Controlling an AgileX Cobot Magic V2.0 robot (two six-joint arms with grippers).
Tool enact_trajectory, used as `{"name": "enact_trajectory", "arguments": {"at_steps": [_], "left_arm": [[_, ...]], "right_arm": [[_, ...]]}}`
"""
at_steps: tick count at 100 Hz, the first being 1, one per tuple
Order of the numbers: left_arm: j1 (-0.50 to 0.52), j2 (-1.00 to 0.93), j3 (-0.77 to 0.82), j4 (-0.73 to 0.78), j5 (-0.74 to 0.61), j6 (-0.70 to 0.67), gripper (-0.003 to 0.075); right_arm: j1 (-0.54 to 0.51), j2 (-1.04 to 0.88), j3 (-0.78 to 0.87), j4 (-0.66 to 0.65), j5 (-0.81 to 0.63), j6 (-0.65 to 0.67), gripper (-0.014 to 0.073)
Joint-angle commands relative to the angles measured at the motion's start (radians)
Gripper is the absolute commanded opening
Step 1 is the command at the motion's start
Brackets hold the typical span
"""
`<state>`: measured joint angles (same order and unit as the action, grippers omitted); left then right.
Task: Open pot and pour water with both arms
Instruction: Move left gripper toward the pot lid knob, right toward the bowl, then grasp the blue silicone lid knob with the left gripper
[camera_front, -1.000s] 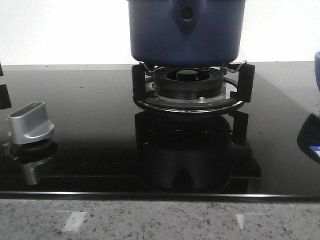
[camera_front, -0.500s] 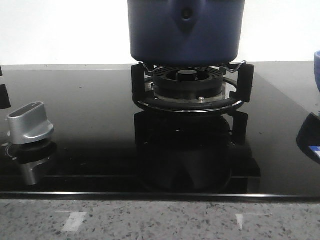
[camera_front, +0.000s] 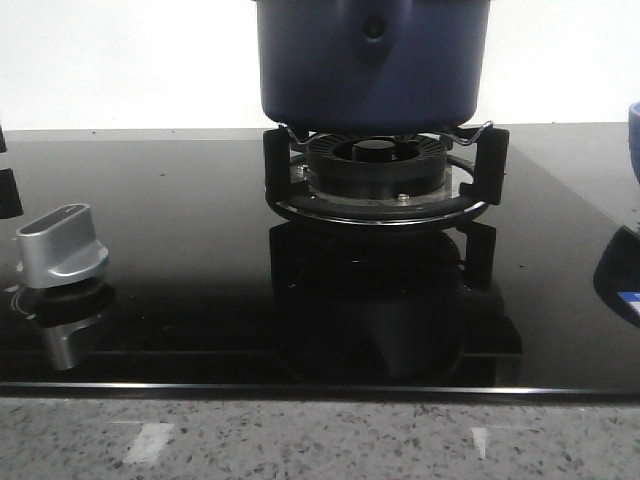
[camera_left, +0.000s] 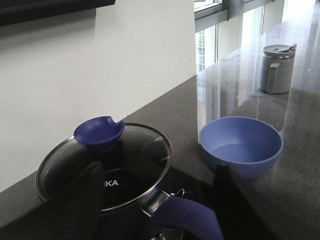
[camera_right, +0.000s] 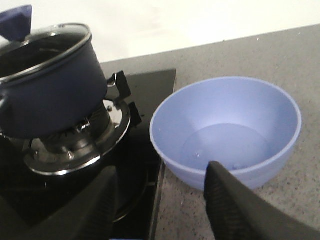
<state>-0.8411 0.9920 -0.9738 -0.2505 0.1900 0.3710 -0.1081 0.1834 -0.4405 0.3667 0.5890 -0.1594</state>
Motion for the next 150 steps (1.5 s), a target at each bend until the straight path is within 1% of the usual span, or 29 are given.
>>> {"name": "enact_trajectory", "arguments": {"at_steps": [1,61,76,86,90,94,97,100,101,102,103,104,105,106,107,108,109,110,111,112,113,114,117,118,121,123,131,144,150], "left_arm": [[-0.007,-0.01,-0.036,0.004,-0.067,-0.003,0.0409],[-0.007,0.004,-0.01,-0.005,-0.066,-0.003,0.0409],[-0.007,0.004,-0.01,-0.076,-0.061,-0.003,0.0409],[-0.007,0.002,-0.01,-0.092,-0.035,-0.003,0.0409],[-0.007,-0.003,-0.01,-0.131,-0.03,0.004,0.0409],[-0.003,-0.003,-0.008,-0.212,-0.03,0.093,0.0409],[-0.001,-0.003,-0.008,-0.348,-0.028,0.21,0.0409],[0.001,-0.003,-0.006,-0.483,-0.028,0.404,0.0409],[0.001,-0.003,-0.006,-0.521,-0.028,0.447,0.0409],[0.003,-0.003,-0.004,-0.6,-0.028,0.491,0.0409],[0.003,-0.003,-0.002,-0.641,-0.028,0.584,0.0409],[0.003,-0.003,0.001,-0.724,-0.028,0.631,0.0409],[0.003,-0.003,0.002,-0.765,-0.028,0.725,0.0409],[0.003,-0.003,0.004,-0.845,-0.028,0.772,0.0409],[0.003,-0.003,0.007,-0.883,-0.028,0.864,0.0409],[0.003,-0.003,0.008,-0.921,-0.028,0.908,0.0409],[0.001,-0.001,0.011,-0.996,-0.028,0.95,0.0409],[0.001,-0.001,0.01,-1.033,-0.028,1.031,0.0409],[-0.002,0.001,0.014,-1.101,-0.028,1.068,0.0409],[-0.004,0.001,0.015,-1.132,-0.028,1.134,0.0409],[-0.003,0.005,0.015,-1.162,-0.028,1.164,0.0409],[-0.006,0.006,0.017,-1.22,-0.033,1.218,0.0409],[-0.011,0.011,0.022,-1.323,-0.052,1.304,0.0409],[-0.01,0.011,0.024,-1.366,-0.066,1.321,0.0409],[-0.015,0.016,0.027,-1.43,-0.102,1.38,0.0409],[-0.019,0.018,0.029,-1.458,-0.13,1.392,0.0409],[-0.026,0.018,0.041,-1.46,-0.203,1.398,0.0409],[-0.026,0.018,0.046,-1.458,-0.19,1.398,0.0409],[-0.022,0.022,0.046,-1.444,-0.132,1.405,0.0409]], "right_arm": [[0.002,0.026,-0.035,0.001,-0.097,-0.013,0.0356],[0.002,0.026,-0.035,0.001,-0.095,-0.013,0.0356],[0.002,0.026,-0.035,0.001,-0.095,-0.013,0.0356],[0.002,0.026,-0.035,0.001,-0.095,-0.013,0.0356],[0.002,0.026,-0.035,0.001,-0.095,-0.013,0.0356],[0.002,0.026,-0.035,0.001,-0.095,-0.013,0.0356],[0.002,0.026,-0.035,0.001,-0.095,-0.013,0.0356],[0.002,0.026,-0.035,0.001,-0.095,-0.013,0.0356],[0.002,0.026,-0.035,0.001,-0.095,-0.013,0.0356],[0.002,0.026,-0.035,0.001,-0.095,-0.013,0.0356],[0.002,0.026,-0.035,0.001,-0.095,-0.013,0.0356],[0.002,0.026,-0.035,0.001,-0.095,-0.013,0.0356],[0.002,0.026,-0.035,0.001,-0.095,-0.013,0.0356],[0.002,0.026,-0.035,0.001,-0.095,-0.013,0.0356],[0.002,0.026,-0.035,0.001,-0.095,-0.013,0.0356],[0.002,0.026,-0.035,0.001,-0.095,-0.013,0.0356],[0.002,0.026,-0.035,0.001,-0.095,-0.013,0.0356],[0.002,0.026,-0.035,0.001,-0.095,-0.013,0.0356],[0.002,0.026,-0.035,0.001,-0.095,-0.013,0.0356],[0.002,0.026,-0.035,0.001,-0.095,-0.013,0.0356],[0.002,0.026,-0.035,0.001,-0.095,-0.013,0.0356],[0.002,0.026,-0.035,0.001,-0.095,-0.013,0.0356],[0.002,0.026,-0.035,0.001,-0.095,-0.013,0.0356],[0.002,0.026,-0.035,0.001,-0.095,-0.013,0.0356],[0.002,0.026,-0.035,0.001,-0.095,-0.013,0.0356],[0.002,0.026,-0.035,0.001,-0.095,-0.013,0.0356],[0.002,0.026,-0.035,0.001,-0.095,-0.013,0.0356],[0.002,0.026,-0.035,0.001,-0.095,-0.013,0.0356],[0.002,0.026,-0.035,0.001,-0.095,-0.013,0.0356]]}}
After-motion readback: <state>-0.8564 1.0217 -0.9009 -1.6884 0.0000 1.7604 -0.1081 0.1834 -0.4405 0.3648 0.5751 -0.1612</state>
